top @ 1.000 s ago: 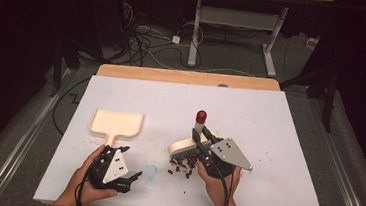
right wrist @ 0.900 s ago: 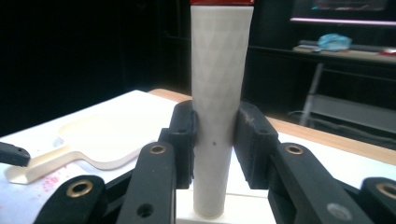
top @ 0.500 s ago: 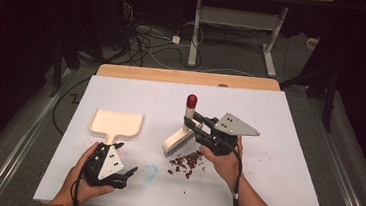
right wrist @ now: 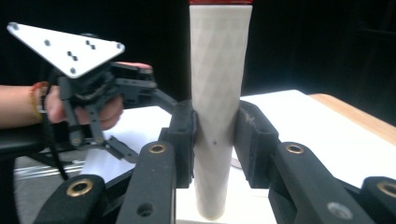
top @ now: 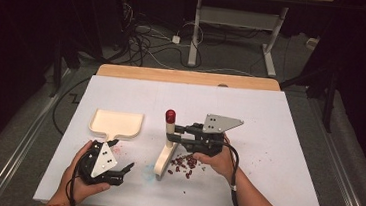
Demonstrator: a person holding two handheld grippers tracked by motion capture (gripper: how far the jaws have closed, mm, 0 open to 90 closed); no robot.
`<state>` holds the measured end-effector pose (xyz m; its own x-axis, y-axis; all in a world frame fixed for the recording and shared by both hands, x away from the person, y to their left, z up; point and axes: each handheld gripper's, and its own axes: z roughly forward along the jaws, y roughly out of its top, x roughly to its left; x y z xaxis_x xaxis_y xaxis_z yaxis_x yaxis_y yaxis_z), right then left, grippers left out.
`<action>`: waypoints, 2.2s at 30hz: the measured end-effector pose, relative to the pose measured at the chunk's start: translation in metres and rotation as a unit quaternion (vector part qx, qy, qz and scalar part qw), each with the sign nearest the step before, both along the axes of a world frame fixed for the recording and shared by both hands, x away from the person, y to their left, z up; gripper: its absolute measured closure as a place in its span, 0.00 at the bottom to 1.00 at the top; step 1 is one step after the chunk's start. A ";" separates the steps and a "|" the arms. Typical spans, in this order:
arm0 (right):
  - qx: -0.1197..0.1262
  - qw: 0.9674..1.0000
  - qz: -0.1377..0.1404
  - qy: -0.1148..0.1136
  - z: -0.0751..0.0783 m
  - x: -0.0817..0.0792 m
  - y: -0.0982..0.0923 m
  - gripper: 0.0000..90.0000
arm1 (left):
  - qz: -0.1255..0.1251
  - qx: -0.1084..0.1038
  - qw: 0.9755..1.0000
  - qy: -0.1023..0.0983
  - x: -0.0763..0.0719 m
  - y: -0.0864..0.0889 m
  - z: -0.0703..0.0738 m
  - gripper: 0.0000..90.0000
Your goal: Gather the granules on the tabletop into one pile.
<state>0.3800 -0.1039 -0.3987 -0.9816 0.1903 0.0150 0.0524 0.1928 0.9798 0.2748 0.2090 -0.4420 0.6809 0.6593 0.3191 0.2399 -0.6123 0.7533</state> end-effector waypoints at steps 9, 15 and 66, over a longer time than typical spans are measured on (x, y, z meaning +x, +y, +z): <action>-0.018 0.999 0.042 -0.006 0.004 0.012 -0.009 0.78 | -0.004 0.003 1.000 0.004 0.001 -0.002 -0.001 0.18; -0.019 0.999 0.040 -0.008 0.004 0.017 -0.037 0.78 | -0.005 0.006 1.000 0.006 0.001 -0.003 -0.002 0.18; -0.082 0.952 -0.294 0.014 0.020 -0.128 -0.054 0.78 | -0.030 0.019 0.999 0.009 0.000 -0.015 -0.002 0.18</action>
<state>0.2521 -0.1581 -0.3782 -0.7043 0.7089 -0.0384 0.2239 0.2730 0.9356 0.2745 0.1942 -0.4445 0.7253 0.6037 0.3309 0.2147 -0.6550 0.7245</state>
